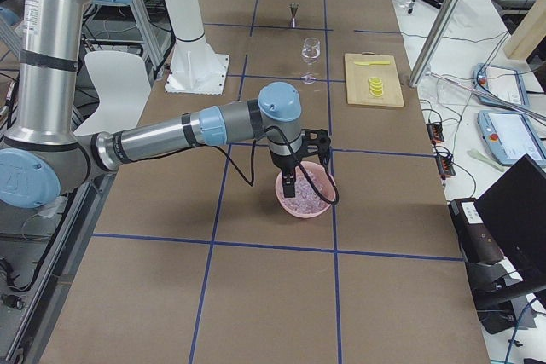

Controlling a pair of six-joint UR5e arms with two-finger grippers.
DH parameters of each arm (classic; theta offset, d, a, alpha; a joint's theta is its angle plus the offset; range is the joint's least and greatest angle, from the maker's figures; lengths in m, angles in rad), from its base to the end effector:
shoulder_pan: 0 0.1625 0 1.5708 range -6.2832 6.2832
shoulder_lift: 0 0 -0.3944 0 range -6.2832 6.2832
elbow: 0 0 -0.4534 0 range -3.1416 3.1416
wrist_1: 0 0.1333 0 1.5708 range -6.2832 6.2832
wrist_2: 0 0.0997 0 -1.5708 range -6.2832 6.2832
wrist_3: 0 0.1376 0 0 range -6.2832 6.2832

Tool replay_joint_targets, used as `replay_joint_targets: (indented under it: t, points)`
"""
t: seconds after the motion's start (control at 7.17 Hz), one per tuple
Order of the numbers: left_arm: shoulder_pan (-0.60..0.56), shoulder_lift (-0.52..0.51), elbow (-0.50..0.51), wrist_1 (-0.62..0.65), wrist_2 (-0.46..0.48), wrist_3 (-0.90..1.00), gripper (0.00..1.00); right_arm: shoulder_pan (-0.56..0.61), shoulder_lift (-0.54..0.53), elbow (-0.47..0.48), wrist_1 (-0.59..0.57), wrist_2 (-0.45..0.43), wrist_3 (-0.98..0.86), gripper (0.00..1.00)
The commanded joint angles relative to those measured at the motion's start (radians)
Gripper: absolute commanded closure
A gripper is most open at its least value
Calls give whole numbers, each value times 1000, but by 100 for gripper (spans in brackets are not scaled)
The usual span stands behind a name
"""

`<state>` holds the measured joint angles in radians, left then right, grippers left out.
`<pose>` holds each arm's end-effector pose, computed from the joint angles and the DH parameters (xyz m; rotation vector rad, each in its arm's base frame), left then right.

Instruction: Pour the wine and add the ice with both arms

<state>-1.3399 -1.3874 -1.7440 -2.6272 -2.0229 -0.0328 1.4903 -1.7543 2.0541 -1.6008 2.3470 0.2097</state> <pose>0.0520 -0.5410 0.5306 0.9702 0.5443 0.4137 -0.0021 -0.4849 0.4844 0.1418 -0.7999 0.0173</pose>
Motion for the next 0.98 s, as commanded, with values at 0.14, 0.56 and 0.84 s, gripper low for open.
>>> replay_joint_targets:
  t: [0.14,0.56,0.84]
  points:
    - [-192,-19,-8,528,-42,189,0,-157,-57,9,290,-29,334,0]
    - [-323,-132,-16,874,-110,223,0,-309,-83,-3,448,-136,540,2]
    - [-323,-121,-19,868,-120,223,0,-358,-73,-160,662,-239,573,4]
